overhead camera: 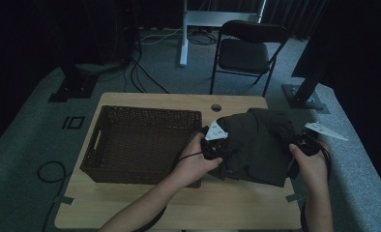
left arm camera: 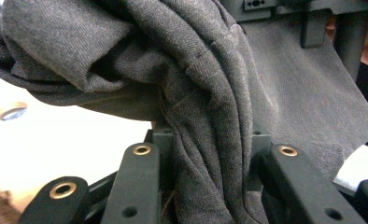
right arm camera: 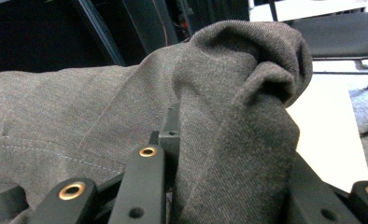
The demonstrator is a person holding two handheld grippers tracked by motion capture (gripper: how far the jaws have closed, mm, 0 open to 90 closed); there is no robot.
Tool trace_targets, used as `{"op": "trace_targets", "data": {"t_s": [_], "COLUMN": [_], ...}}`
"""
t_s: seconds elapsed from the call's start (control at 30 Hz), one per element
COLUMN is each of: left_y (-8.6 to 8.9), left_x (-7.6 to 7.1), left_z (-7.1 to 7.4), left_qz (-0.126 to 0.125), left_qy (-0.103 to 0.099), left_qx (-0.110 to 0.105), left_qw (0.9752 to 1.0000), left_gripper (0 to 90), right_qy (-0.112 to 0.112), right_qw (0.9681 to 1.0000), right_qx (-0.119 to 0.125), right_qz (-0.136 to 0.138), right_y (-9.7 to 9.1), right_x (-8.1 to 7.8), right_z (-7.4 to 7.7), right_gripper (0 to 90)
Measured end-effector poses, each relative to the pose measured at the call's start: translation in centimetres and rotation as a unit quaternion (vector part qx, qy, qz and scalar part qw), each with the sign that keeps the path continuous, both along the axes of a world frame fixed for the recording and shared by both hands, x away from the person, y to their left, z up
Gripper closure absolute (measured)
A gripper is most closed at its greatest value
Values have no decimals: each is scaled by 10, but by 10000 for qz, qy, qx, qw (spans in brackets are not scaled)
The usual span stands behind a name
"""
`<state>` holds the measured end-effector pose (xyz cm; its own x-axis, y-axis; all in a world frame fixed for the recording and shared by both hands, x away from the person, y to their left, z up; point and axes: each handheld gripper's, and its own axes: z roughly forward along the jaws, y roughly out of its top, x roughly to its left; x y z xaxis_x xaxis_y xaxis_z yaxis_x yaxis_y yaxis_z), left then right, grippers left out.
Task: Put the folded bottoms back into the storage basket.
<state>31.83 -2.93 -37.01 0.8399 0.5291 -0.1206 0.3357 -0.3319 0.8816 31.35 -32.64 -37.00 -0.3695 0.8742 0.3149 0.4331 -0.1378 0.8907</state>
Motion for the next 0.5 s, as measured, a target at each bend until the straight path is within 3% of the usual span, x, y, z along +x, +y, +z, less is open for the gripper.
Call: {"op": "trace_targets", "data": {"t_s": [0.5], "left_y": [53], "left_x": [5], "left_z": [19], "left_qz": [209], "left_qy": [-123], "left_qx": [-38], "left_qw": [9997], "left_gripper": [682], "right_qy": [-94], "right_qw": [9993], "right_qx": [-66], "right_qz": [350], "right_y": [49], "right_x": [20], "right_z": [23], "right_gripper": [702]}}
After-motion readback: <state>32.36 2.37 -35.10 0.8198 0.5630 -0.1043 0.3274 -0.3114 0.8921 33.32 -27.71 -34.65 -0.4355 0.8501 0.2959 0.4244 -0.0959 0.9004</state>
